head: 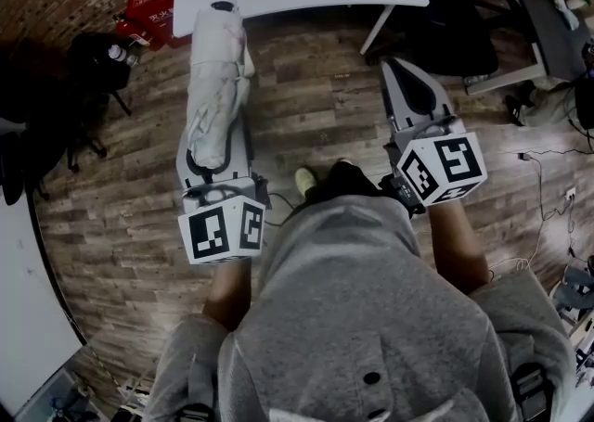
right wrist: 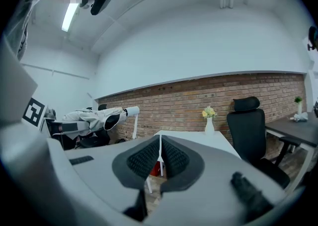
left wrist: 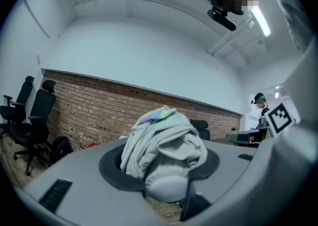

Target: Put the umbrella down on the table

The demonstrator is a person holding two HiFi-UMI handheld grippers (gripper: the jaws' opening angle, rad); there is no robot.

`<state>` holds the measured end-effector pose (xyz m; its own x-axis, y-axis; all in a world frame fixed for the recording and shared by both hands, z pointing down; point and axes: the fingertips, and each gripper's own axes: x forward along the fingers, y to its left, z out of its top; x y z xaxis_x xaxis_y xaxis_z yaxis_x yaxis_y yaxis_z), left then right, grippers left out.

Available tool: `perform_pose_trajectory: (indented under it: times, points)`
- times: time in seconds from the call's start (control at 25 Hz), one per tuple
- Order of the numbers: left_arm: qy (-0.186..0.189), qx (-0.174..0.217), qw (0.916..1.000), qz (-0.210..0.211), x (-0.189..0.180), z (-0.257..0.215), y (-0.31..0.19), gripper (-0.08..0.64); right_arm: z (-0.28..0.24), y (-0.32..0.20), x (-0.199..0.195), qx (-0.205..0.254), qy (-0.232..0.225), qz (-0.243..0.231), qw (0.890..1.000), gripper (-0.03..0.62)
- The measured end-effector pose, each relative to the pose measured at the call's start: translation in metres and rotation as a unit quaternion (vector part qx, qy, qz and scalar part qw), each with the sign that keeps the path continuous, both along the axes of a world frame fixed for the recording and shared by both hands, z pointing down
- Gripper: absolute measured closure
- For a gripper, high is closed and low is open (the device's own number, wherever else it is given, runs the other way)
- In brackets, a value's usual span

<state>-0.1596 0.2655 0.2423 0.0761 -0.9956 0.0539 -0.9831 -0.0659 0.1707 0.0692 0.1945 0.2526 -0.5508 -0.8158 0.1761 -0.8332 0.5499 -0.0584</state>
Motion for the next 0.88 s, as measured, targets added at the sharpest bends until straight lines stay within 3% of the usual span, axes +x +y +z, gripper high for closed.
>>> perform_pose_trajectory:
  times: [0.88]
  points:
    - [0.008, 0.006, 0.9999, 0.011, -0.0012, -0.0003, -0.0018, 0.348, -0.0078, -0.0014, -0.0043, 0.020, -0.002, 0.008, 1.000, 0.568]
